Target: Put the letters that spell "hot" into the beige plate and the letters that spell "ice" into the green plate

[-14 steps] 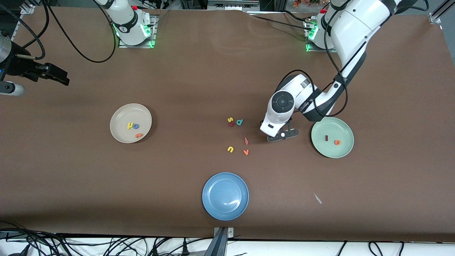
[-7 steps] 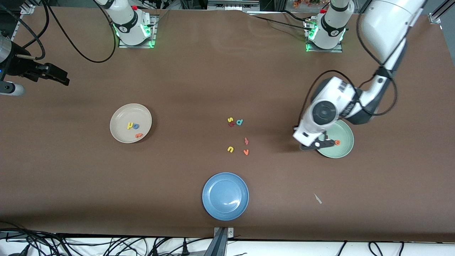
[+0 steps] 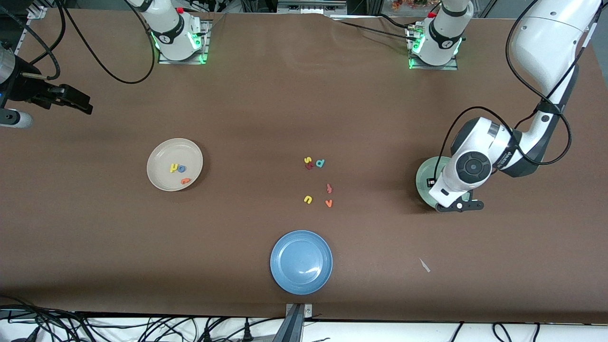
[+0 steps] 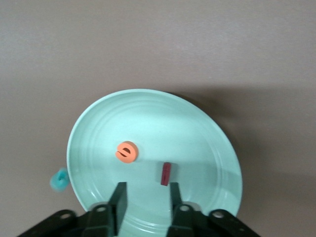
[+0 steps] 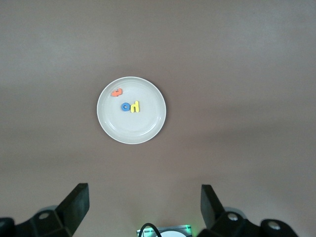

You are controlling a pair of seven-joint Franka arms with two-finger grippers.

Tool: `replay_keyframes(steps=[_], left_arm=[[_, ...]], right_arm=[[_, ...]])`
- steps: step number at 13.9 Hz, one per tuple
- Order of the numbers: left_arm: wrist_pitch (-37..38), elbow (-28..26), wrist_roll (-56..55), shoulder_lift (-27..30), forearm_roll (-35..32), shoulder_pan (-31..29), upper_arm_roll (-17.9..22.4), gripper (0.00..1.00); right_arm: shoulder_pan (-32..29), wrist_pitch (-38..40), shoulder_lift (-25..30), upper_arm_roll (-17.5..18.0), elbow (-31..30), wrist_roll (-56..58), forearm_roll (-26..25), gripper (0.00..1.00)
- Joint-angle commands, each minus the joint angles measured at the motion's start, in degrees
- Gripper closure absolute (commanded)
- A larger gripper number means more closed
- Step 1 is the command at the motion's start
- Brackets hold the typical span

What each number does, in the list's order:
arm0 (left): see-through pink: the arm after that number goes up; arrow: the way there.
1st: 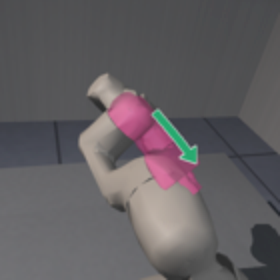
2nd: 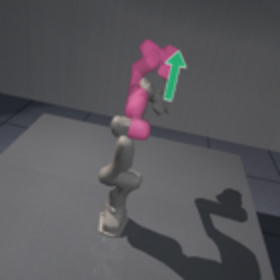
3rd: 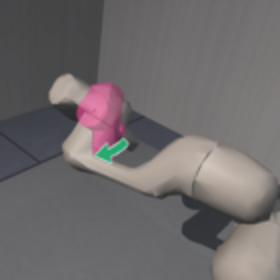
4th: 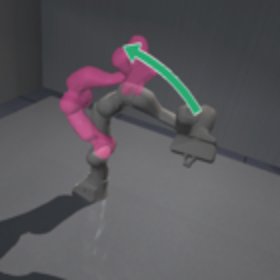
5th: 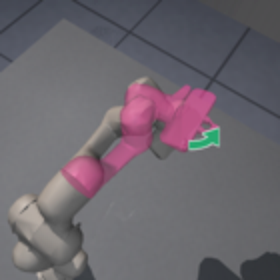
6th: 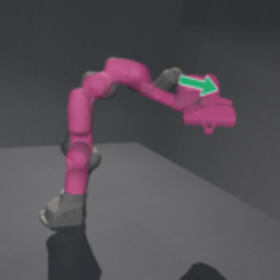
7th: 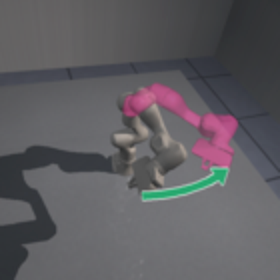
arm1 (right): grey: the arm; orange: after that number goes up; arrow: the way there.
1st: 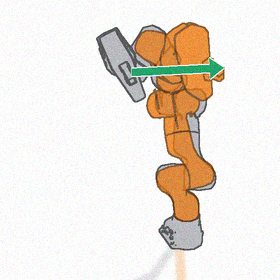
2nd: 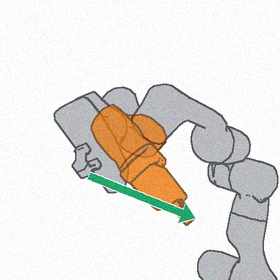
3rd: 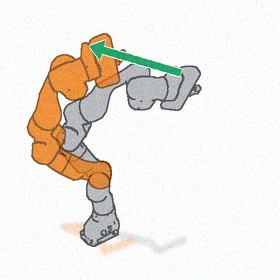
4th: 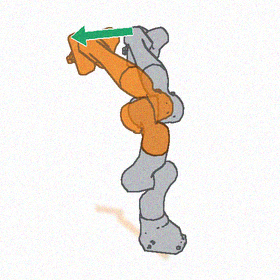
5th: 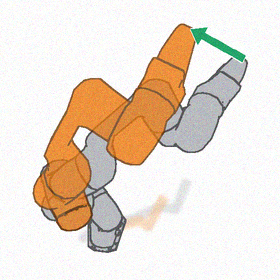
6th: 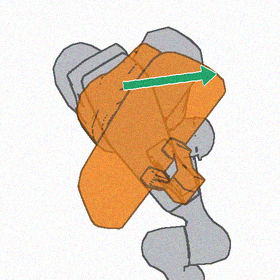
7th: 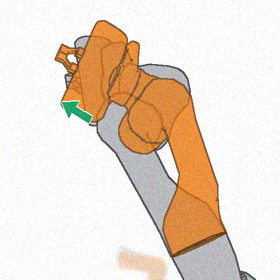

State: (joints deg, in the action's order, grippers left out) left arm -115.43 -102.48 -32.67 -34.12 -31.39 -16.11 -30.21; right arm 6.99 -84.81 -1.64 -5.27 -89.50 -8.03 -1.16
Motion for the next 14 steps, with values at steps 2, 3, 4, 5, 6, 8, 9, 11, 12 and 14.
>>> replay_keyframes(steps=[2,3,4,5,6,8,9,11,12,14], left_arm=[[0.6,1.3,-0.2,1.9,-1.1,0.3,-0.6,0.0],[0.6,1.5,-0.3,2.0,-1.0,0.4,-0.8,0.0],[0.6,2.0,-0.3,2.0,-0.9,0.5,-0.8,0.0],[0.6,2.3,-0.2,2.0,-0.9,0.5,-0.9,0.0],[0.6,3.3,-0.2,1.9,-0.9,0.5,-0.8,0.0],[0.6,3.4,0.8,2.0,-1.0,-0.4,-0.8,0.0],[0.6,3.3,3.5,2.0,-1.0,-1.5,-0.7,0.0],[0.6,3.2,7.3,2.4,-0.4,-2.9,-0.8,0.0],[0.6,3.2,8.4,2.6,-0.3,-3.2,-0.8,0.0],[0.6,2.7,11.8,3.2,-0.3,-4.6,-0.8,0.0]], right_arm=[[-0.5,0.8,-0.3,0.1,1.1,0.6,1.0,0.0],[-0.5,0.8,-0.3,0.1,1.2,0.6,1.0,0.0],[-0.5,0.8,-0.3,0.1,1.1,0.6,1.0,0.0],[-0.5,0.8,-0.3,0.1,1.1,0.6,1.0,0.0],[-0.6,0.8,-0.3,0.1,1.1,0.6,1.0,0.0],[-0.5,0.8,-0.3,0.1,1.1,0.6,1.0,0.0],[-0.6,0.8,-0.3,0.1,1.1,0.6,1.0,0.0],[-0.6,0.8,-0.3,0.1,1.1,0.6,1.0,0.0],[-0.5,0.8,-0.3,0.1,1.1,0.6,1.0,0.0],[-0.5,0.8,-0.3,0.0,1.1,0.6,1.0,0.0]])
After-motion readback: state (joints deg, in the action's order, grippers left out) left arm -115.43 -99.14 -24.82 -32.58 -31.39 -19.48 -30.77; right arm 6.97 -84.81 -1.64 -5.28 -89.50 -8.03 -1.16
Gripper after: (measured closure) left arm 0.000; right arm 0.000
